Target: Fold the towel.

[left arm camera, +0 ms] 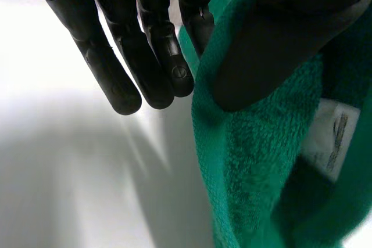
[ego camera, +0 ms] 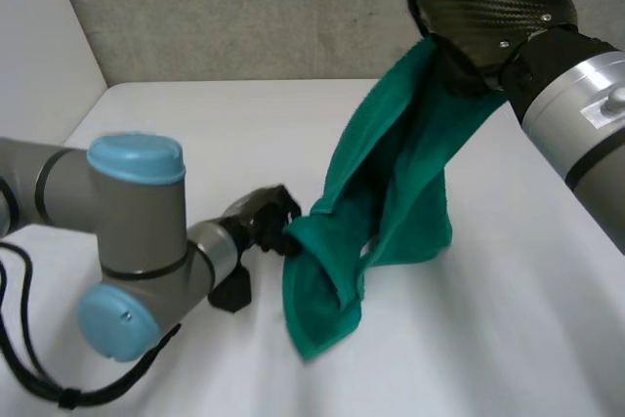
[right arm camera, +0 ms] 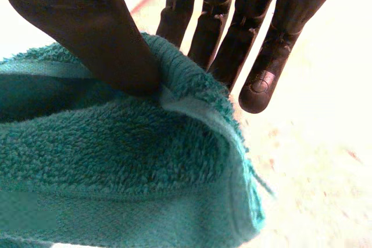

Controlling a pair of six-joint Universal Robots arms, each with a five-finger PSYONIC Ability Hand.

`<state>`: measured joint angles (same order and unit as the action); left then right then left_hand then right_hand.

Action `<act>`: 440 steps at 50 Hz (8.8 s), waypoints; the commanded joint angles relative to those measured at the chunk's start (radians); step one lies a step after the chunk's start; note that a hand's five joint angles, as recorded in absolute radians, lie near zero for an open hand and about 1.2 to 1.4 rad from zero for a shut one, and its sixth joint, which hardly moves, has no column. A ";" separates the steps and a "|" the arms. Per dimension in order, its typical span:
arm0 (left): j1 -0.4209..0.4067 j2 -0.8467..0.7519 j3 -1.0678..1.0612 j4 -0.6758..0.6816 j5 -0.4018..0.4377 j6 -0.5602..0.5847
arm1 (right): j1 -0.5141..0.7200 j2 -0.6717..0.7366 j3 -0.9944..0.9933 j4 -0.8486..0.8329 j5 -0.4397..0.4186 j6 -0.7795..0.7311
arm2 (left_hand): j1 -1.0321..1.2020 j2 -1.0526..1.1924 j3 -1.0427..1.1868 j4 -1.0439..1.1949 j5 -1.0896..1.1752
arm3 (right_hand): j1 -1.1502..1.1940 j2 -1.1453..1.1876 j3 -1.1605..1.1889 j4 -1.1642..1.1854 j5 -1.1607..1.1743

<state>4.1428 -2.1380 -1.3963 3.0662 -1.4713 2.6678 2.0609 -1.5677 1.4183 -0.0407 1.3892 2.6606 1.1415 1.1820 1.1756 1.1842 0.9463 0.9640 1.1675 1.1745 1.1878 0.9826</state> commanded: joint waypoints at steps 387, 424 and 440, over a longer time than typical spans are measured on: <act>0.195 0.204 -0.371 0.554 -0.145 0.911 | -0.561 0.572 0.002 -0.145 0.117 -0.174 | -0.951 -0.992 -0.986 -0.994 -0.931 | 0.432 0.229 0.222 0.208 0.239; 0.283 0.313 -0.452 0.506 -0.144 0.909 | 0.289 1.058 -0.585 -0.146 -0.236 -0.349 | -0.957 -0.998 -0.991 -1.000 -0.937 | -0.302 -0.505 -0.512 -0.526 -0.495; 0.137 0.267 -0.349 0.516 -0.139 0.862 | 0.236 0.784 -0.389 -0.110 0.044 -0.119 | -0.957 -0.998 -0.991 -1.000 -0.937 | -0.790 -0.993 -1.000 -1.013 -0.983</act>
<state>4.3492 -1.8422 -1.7950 3.5791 -1.6108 3.5658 2.3265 -0.6681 0.9023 -0.1695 1.3998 2.4156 0.1965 0.2003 0.2076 0.2003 0.0428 0.1937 0.2169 0.2071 0.2240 0.0573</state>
